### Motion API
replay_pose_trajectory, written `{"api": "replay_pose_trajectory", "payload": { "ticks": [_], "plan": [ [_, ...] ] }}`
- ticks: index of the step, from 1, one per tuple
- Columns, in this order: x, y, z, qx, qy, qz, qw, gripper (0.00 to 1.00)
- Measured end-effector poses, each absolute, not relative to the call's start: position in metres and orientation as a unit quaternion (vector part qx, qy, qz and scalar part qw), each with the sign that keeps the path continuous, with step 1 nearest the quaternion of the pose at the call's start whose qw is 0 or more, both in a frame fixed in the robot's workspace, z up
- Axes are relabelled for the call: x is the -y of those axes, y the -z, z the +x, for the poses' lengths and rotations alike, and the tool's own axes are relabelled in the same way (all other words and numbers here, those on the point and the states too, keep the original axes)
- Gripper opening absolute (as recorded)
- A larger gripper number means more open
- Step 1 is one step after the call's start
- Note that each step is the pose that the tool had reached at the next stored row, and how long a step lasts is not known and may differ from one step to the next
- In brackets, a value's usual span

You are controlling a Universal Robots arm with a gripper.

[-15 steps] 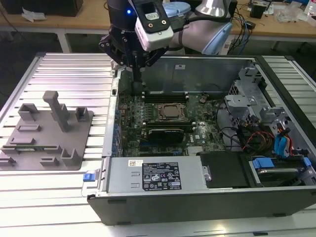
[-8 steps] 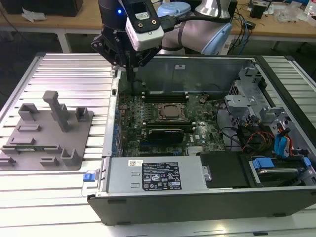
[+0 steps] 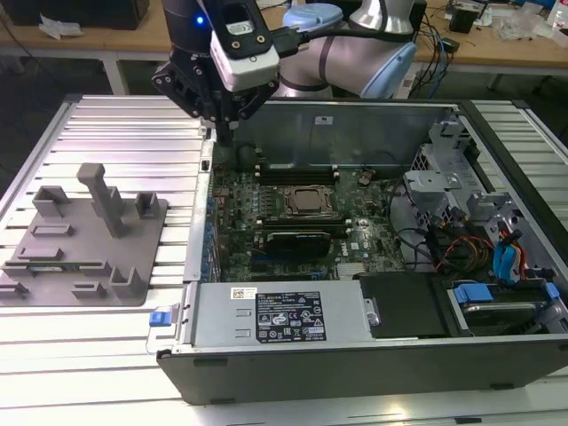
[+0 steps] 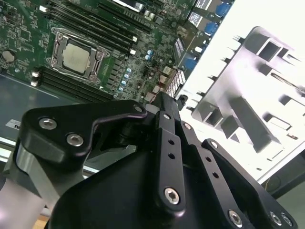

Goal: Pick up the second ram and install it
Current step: 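Reach for the second ram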

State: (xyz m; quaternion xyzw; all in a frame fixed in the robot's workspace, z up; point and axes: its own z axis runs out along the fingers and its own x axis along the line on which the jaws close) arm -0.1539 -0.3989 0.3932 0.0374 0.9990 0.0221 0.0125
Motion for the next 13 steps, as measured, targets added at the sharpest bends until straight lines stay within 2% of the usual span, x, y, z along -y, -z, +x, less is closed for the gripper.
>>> {"api": "replay_pose_trajectory", "payload": {
  "ticks": [13],
  "plan": [
    [0.399, -0.393, -0.180, -0.999, -0.022, 0.037, 0.012, 0.08]
  ]
}}
